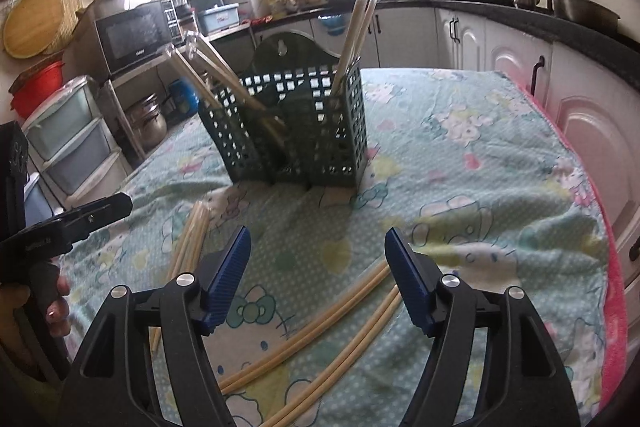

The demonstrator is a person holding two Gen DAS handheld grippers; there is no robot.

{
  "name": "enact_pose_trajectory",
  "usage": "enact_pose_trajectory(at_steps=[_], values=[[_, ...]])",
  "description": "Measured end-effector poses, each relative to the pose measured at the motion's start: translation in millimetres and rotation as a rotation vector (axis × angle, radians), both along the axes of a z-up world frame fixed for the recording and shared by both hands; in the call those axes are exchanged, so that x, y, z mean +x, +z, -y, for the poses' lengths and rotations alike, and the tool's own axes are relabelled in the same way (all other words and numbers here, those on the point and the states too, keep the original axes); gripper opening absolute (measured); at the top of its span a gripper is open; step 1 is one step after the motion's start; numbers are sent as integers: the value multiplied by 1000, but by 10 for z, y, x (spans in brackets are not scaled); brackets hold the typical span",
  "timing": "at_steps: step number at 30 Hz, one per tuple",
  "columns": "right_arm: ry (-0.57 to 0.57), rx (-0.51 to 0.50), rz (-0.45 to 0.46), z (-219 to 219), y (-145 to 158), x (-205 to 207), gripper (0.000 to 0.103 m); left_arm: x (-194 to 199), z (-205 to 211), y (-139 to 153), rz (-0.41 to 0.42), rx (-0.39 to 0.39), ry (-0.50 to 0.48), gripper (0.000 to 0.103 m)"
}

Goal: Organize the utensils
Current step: 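Lower both tools onto the loose chopsticks and close each on one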

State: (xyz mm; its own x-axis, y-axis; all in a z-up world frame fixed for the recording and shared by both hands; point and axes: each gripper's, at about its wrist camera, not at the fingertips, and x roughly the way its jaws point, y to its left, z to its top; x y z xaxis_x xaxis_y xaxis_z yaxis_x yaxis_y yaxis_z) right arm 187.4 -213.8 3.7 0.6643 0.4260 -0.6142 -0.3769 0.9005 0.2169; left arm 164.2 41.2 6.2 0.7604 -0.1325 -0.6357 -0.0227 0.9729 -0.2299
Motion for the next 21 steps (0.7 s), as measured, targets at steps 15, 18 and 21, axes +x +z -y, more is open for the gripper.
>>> enact_pose_trajectory(at_steps=[15, 18, 21], values=[[30, -21, -72, -47, -165, 53, 70, 121, -59, -468, -150, 20, 8, 71], [27, -22, -84, -27, -193, 82, 70, 197, -33, -546, -182, 27, 3, 63], [16, -31, -102, 12, -216, 128, 70, 322, 12, -613, -205, 52, 3, 59]])
